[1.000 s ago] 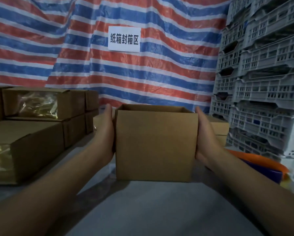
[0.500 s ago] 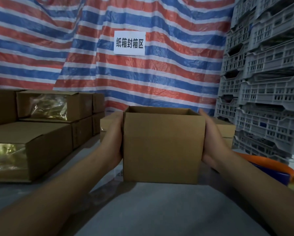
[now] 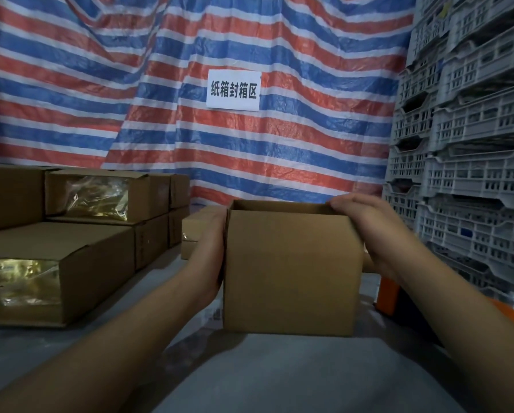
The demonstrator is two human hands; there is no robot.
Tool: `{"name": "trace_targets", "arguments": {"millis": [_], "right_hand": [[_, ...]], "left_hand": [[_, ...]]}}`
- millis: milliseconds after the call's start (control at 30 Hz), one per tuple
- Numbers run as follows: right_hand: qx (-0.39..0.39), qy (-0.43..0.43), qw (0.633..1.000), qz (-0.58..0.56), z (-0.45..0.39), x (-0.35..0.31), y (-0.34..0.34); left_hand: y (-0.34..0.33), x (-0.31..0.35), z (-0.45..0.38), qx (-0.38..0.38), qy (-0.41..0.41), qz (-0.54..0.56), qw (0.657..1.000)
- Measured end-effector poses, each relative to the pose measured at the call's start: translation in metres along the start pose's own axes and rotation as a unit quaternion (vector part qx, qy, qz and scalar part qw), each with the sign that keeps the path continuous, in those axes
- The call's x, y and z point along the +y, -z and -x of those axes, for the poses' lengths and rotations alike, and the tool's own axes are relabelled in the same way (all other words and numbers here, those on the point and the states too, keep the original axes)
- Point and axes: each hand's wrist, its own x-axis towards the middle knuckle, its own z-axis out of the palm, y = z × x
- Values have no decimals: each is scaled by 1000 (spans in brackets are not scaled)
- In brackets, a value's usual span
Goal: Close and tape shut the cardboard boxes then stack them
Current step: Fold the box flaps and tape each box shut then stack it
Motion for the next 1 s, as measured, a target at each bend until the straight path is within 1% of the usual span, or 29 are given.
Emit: {"name": "trace_targets", "arguments": {"millis": [167,300,400,500,600,700,800,933,1000], "right_hand": [[-70,-17,996,57,-4,-4,14],[-107,-19,991,83,-5,-4,19],[-115,-16,990,81,-6,-3,20],[-120,-14,990,79,-5,-3,19],[-125,-13,990,70,-4,-3,19],[-136,-16,989,64,-4,-3,18],[-136,-17,989,65,-4,-2,18],[-131,-15,989,60,-2,-2,17],[-132,-11,989,61,-2,-2,17]], "left_hand": [[-2,2,1,23,18,-5,1000],[-4,6,4,30,20,-18,999],[-2,6,6,19,16,-16,1000],[3,6,6,-13,12,-7,1000],[8,8,3,-48,22,-5,999],[10,8,1,-60,33,-13,998],[6,5,-1,-50,45,-30,997],[5,3,-3,14,20,-17,1000],[7,4,-2,-3,4,-33,999]]}}
